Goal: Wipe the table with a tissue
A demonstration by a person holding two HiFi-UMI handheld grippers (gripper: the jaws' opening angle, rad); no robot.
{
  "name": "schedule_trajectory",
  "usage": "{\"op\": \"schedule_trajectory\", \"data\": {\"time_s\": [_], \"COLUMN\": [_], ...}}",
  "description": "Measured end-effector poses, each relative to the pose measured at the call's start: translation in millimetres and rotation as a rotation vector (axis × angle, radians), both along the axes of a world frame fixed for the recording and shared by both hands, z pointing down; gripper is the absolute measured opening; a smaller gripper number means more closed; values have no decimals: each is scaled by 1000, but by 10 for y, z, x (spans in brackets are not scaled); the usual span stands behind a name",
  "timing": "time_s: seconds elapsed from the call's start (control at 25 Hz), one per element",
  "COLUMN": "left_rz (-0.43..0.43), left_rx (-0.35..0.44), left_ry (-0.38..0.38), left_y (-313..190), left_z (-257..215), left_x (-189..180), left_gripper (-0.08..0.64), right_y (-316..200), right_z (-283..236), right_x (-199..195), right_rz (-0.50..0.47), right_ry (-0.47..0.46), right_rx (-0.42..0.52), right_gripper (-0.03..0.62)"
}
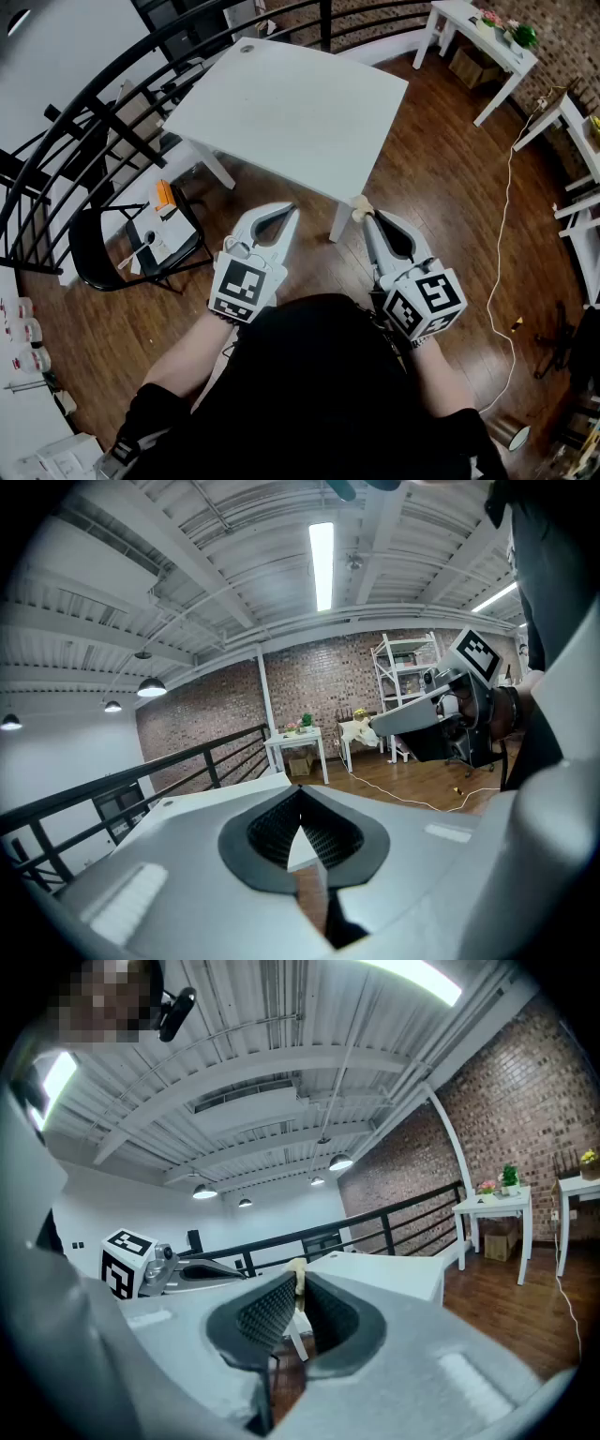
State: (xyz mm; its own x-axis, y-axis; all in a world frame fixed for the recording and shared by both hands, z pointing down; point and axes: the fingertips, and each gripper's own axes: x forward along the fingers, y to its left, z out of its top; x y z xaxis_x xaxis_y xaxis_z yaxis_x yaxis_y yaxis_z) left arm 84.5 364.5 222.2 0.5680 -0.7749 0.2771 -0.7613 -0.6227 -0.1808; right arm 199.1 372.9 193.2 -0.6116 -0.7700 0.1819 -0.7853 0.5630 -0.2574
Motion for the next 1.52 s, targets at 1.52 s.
{"op": "schedule_trajectory", "data": {"time_s": [1.52], "left_rz": [-31], "left_rx": [-16], "left_ry": [29], "left_y": [-330], "left_z": [22], "left_x": [-49], "left_gripper": [15], "right_y": [-329], "right_z": [116], "right_x": [-26], "right_rz": [-17], "right_ry": [5], "right_rx": [-29], "right_gripper": [18]}}
